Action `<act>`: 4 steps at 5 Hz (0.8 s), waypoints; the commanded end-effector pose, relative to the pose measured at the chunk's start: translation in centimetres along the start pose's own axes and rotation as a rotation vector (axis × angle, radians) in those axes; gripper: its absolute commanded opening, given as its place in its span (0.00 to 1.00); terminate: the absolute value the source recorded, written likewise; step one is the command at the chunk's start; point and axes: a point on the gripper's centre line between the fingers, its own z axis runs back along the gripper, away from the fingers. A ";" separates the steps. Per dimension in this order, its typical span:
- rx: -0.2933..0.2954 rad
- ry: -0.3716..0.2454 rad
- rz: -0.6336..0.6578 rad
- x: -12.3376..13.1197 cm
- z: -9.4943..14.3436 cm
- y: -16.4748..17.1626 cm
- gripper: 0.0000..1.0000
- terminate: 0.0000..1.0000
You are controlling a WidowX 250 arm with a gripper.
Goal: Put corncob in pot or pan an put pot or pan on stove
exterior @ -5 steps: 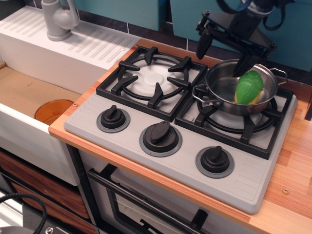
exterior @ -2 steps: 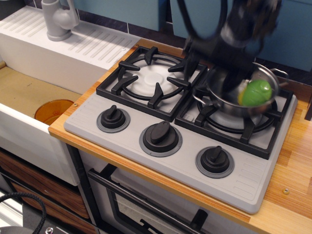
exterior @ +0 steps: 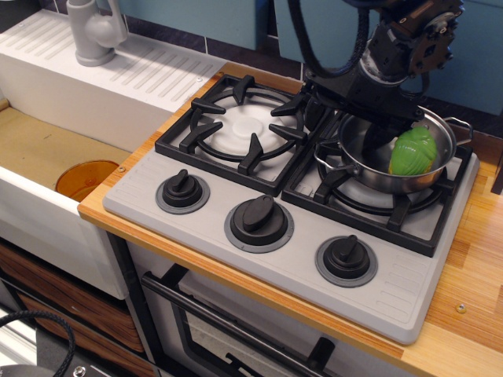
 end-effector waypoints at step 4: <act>-0.061 0.042 0.045 1.2 1.8 -1.8 0.00 0.00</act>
